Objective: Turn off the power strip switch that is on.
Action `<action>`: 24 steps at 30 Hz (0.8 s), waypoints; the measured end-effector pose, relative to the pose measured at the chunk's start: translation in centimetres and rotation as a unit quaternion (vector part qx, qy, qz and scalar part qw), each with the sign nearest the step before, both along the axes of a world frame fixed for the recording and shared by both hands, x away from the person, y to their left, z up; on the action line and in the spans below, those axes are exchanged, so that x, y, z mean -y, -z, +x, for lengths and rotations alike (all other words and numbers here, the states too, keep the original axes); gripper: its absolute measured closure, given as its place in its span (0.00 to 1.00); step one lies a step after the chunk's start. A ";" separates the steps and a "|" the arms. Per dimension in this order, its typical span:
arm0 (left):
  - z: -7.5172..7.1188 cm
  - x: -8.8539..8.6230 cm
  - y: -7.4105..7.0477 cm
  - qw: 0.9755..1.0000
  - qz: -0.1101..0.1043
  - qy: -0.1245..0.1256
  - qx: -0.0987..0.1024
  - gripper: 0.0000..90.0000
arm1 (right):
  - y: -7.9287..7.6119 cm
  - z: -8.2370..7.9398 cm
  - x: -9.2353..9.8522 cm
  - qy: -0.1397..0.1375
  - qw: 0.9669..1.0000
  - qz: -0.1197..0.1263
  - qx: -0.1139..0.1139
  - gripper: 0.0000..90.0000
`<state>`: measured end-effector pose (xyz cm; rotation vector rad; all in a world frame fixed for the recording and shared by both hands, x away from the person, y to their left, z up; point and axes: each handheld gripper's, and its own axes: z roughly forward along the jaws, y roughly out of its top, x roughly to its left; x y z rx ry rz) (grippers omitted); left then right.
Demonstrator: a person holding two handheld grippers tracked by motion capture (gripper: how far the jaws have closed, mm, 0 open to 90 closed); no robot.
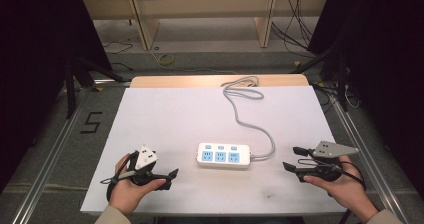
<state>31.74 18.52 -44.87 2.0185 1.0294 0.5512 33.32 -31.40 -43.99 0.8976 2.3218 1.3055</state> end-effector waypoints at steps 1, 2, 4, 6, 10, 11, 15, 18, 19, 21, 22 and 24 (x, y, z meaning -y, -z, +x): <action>0.0 0.0 -0.1 1.000 -0.001 0.000 0.000 0.08 | 0.0 0.0 0.0 -0.001 1.000 0.000 0.001 0.37; 0.0 0.0 -0.1 1.000 -0.002 -0.001 0.001 0.11 | 0.0 -0.1 0.0 -0.002 1.000 0.000 -0.001 0.37; -0.2 0.0 -0.3 1.000 0.000 -0.003 0.002 0.21 | 0.0 -0.1 -0.1 -0.002 1.000 0.000 0.000 0.38; -0.3 0.1 -0.6 1.000 0.007 -0.004 0.008 0.35 | 0.0 -0.1 -0.1 -0.005 1.000 -0.001 0.001 0.38; -0.1 -0.1 -1.2 1.000 0.000 -0.015 0.026 0.81 | 0.0 0.0 -0.1 -0.007 1.000 -0.001 -0.002 0.38; 0.1 0.0 -1.3 0.999 0.002 -0.012 0.030 0.88 | 0.0 0.0 -0.1 -0.006 1.000 -0.001 -0.003 0.38; 0.5 0.5 -1.5 1.000 0.003 -0.015 0.019 1.00 | 0.0 0.1 -0.1 -0.008 1.000 0.001 -0.003 0.38; 0.8 1.6 -1.7 1.000 0.012 0.000 0.012 1.00 | 0.1 0.1 -0.2 -0.006 1.000 0.001 -0.003 0.39; 0.8 1.6 -1.7 1.000 0.012 0.000 0.012 1.00 | 0.1 0.1 -0.2 -0.005 1.000 0.001 -0.005 0.39; 0.9 2.1 -1.8 1.000 0.013 0.007 0.009 1.00 | 0.1 0.1 -0.2 -0.007 1.000 0.000 -0.005 0.39; 1.0 2.6 -2.0 1.000 0.012 0.010 0.003 1.00 | 0.1 0.1 -0.2 -0.008 1.000 -0.001 -0.006 0.39; 1.1 2.9 -2.0 1.000 0.009 0.011 -0.001 1.00 | 0.1 0.1 -0.3 -0.011 1.000 -0.001 -0.005 0.39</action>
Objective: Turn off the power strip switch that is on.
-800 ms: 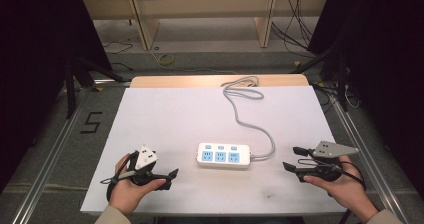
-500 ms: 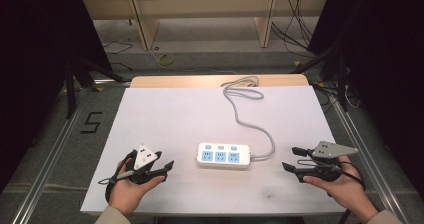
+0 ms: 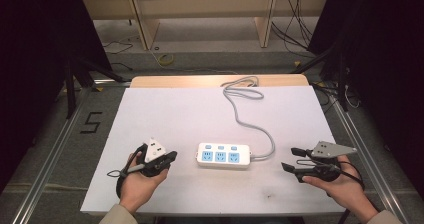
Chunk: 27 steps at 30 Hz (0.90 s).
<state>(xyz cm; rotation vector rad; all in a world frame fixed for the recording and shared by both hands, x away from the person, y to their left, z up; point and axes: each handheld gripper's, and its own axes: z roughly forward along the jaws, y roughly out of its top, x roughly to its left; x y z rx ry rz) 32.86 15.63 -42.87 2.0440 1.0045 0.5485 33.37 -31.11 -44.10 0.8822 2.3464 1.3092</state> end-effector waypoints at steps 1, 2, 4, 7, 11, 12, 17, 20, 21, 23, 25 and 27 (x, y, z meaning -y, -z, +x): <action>0.1 0.2 0.0 1.000 0.000 0.003 -0.002 1.00 | 0.0 0.0 -0.1 -0.002 1.000 -0.003 0.000 0.39; 0.3 0.4 -0.1 1.000 -0.002 0.005 -0.003 1.00 | 0.1 0.0 -0.2 -0.002 1.000 -0.001 -0.001 0.39; 0.7 0.7 -0.1 1.000 -0.004 0.009 -0.008 1.00 | 0.1 0.1 -0.3 -0.002 1.000 -0.003 -0.003 0.39; 1.3 1.6 -0.3 1.000 -0.006 0.014 -0.014 1.00 | 0.3 0.2 -0.4 -0.001 1.000 -0.003 -0.006 0.39; 1.7 2.3 -0.3 1.000 0.006 0.023 -0.011 1.00 | 0.4 0.2 -0.3 0.000 1.000 -0.001 -0.006 0.38; 1.8 2.5 -0.3 1.000 0.007 0.024 -0.012 1.00 | 0.4 0.2 -0.3 0.002 1.000 -0.001 -0.007 0.39; 2.5 3.6 -0.2 0.999 0.004 0.031 -0.018 1.00 | 0.4 0.1 -0.2 0.005 1.000 -0.002 -0.010 0.38; 2.8 4.4 -0.1 0.999 0.005 0.039 -0.026 1.00 | 0.4 0.2 -0.2 0.005 1.000 0.001 -0.009 0.38; 2.8 4.4 -0.1 0.999 0.005 0.039 -0.026 1.00 | 0.4 0.2 -0.2 0.005 1.000 0.001 -0.009 0.38; 3.0 4.9 -0.1 0.999 0.006 0.045 -0.028 1.00 | 0.4 0.2 -0.2 0.005 1.000 0.002 -0.009 0.38; 3.1 5.3 -0.1 0.998 0.007 0.048 -0.029 1.00 | 0.5 0.2 -0.3 0.004 1.000 0.001 -0.011 0.38; 3.2 5.7 0.0 0.998 0.010 0.051 -0.030 1.00 | 0.5 0.2 -0.3 0.003 1.000 0.001 -0.011 0.38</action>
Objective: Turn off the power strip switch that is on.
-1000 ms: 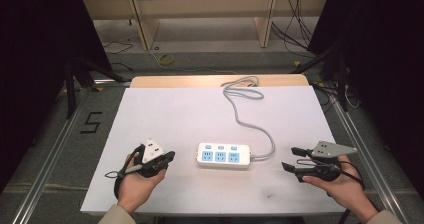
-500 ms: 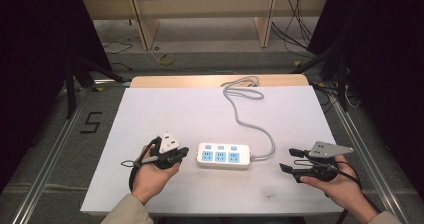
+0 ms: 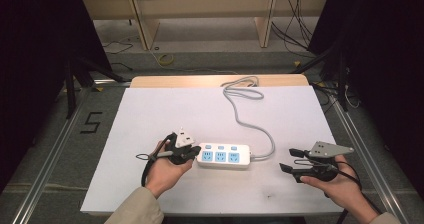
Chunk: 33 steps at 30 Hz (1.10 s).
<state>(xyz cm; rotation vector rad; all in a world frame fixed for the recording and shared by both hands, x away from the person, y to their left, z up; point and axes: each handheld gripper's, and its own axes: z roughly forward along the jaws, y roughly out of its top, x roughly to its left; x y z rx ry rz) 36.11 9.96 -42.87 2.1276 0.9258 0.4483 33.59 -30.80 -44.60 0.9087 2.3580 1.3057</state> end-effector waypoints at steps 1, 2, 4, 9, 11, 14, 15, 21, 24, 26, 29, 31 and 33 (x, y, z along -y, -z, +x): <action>0.1 0.2 0.0 1.000 0.001 0.001 -0.001 1.00 | 0.0 0.0 0.0 0.000 1.000 0.000 0.001 0.38; 0.2 0.3 0.0 1.000 0.003 0.003 -0.002 1.00 | 0.0 0.0 0.0 0.000 1.000 0.000 0.001 0.38; 0.3 0.7 0.0 1.000 0.005 0.007 -0.005 1.00 | 0.0 0.0 0.0 0.001 1.000 0.000 0.000 0.38; 0.7 1.6 0.2 1.000 0.007 0.015 -0.006 1.00 | 0.0 -0.1 0.0 0.005 1.000 0.005 -0.002 0.38; 0.8 1.8 0.2 1.000 0.009 0.017 -0.007 1.00 | 0.0 -0.1 0.0 0.005 1.000 0.005 -0.001 0.38; 0.9 2.2 0.3 1.000 0.016 0.023 -0.004 1.00 | 0.0 -0.1 0.0 0.004 1.000 0.004 0.001 0.37; 1.0 2.3 0.3 1.000 0.017 0.022 -0.003 1.00 | 0.0 -0.1 0.0 0.004 1.000 0.004 0.000 0.37; 1.2 2.8 0.3 0.999 0.019 0.026 -0.003 1.00 | 0.0 -0.1 0.0 0.005 1.000 0.003 0.000 0.37; 1.3 3.0 0.3 0.999 0.021 0.029 -0.005 1.00 | 0.0 -0.1 0.0 0.005 1.000 0.003 0.001 0.37; 1.4 3.3 0.4 0.999 0.021 0.029 -0.004 1.00 | 0.0 -0.1 0.0 0.005 1.000 0.003 0.000 0.37; 1.5 3.6 0.4 0.999 0.025 0.034 -0.004 1.00 | 0.0 -0.1 0.0 0.004 1.000 0.003 0.000 0.37; 1.6 3.8 0.4 0.999 0.025 0.034 -0.005 1.00 | 0.0 -0.1 0.0 0.004 1.000 0.003 -0.001 0.37; 1.7 4.0 0.4 0.999 0.023 0.034 -0.006 1.00 | 0.0 -0.1 0.0 0.004 1.000 0.002 0.001 0.37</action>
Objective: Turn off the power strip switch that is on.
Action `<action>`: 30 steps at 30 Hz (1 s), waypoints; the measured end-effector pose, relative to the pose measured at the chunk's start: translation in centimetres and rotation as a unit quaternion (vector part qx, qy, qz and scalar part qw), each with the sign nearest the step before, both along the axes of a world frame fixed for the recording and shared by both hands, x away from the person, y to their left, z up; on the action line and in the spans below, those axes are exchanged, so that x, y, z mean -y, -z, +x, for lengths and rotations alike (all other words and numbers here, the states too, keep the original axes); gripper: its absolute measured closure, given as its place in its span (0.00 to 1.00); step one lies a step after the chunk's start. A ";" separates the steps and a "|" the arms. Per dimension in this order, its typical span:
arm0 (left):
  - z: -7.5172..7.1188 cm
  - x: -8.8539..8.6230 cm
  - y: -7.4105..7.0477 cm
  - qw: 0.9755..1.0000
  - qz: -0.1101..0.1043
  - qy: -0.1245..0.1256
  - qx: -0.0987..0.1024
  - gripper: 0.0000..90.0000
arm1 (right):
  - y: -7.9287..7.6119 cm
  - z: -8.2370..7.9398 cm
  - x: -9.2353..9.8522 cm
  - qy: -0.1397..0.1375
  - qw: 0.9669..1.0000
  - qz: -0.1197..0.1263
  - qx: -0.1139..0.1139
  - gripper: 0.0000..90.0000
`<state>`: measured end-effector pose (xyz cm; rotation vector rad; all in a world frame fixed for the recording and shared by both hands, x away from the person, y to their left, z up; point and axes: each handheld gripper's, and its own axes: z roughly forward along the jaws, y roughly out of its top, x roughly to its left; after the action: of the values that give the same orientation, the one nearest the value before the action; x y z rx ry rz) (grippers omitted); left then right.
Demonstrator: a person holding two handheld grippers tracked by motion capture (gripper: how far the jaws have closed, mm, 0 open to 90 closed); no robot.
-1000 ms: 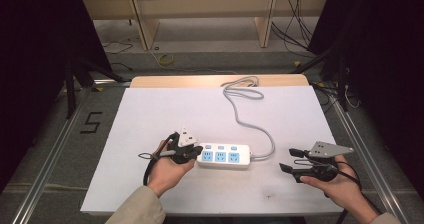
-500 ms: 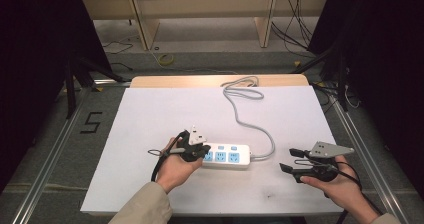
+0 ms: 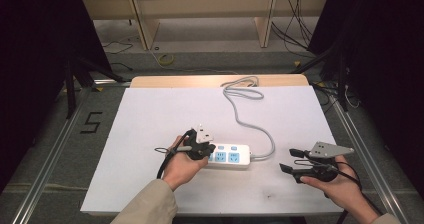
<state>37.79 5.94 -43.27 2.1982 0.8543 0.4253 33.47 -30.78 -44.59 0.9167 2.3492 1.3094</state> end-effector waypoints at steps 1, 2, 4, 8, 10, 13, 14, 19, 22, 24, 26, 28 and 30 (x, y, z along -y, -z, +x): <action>0.1 0.1 0.0 1.000 0.000 0.001 -0.001 1.00 | 0.0 0.0 0.0 0.000 1.000 0.000 0.000 0.37; 0.1 0.1 -0.1 1.000 -0.001 0.001 -0.002 1.00 | 0.0 0.0 0.0 0.000 1.000 0.000 0.000 0.37; 0.2 0.3 -0.1 1.000 -0.002 0.001 -0.004 1.00 | 0.0 0.0 0.0 0.000 1.000 0.000 0.000 0.37; 0.4 0.7 -0.1 1.000 0.004 0.003 -0.010 1.00 | 0.0 0.0 0.0 0.001 1.000 -0.001 -0.002 0.37; 0.5 0.9 0.0 1.000 0.004 0.003 -0.010 1.00 | 0.0 0.0 0.0 0.001 1.000 -0.001 -0.002 0.37; 0.7 1.4 0.0 1.000 0.005 0.005 -0.013 1.00 | 0.0 0.0 0.0 0.002 1.000 0.001 -0.002 0.37; 0.8 1.5 0.0 1.000 0.006 0.005 -0.013 1.00 | 0.0 0.0 0.0 0.001 1.000 0.000 -0.002 0.37; 1.1 2.2 0.2 1.000 0.011 0.009 -0.017 1.00 | 0.0 0.0 0.0 0.001 1.000 0.000 -0.002 0.37; 1.2 2.6 0.3 1.000 0.012 0.011 -0.019 1.00 | 0.0 0.0 0.0 0.001 1.000 -0.001 -0.003 0.37; 1.3 2.7 0.3 1.000 0.013 0.010 -0.019 1.00 | 0.0 0.0 0.0 0.000 1.000 -0.002 -0.003 0.37; 1.5 2.9 0.4 1.000 0.013 0.010 -0.020 1.00 | 0.1 0.0 0.0 -0.001 1.000 -0.001 -0.002 0.37; 1.7 3.0 0.4 1.000 0.016 0.010 -0.021 1.00 | 0.1 0.0 0.0 -0.001 1.000 -0.001 -0.002 0.36; 1.8 3.2 0.5 1.000 0.016 0.011 -0.023 1.00 | 0.1 0.0 0.0 -0.001 1.000 -0.001 -0.002 0.36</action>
<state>39.56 2.72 -43.81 2.2524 0.8533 0.3811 33.49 -30.75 -44.66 0.9174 2.3541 1.3060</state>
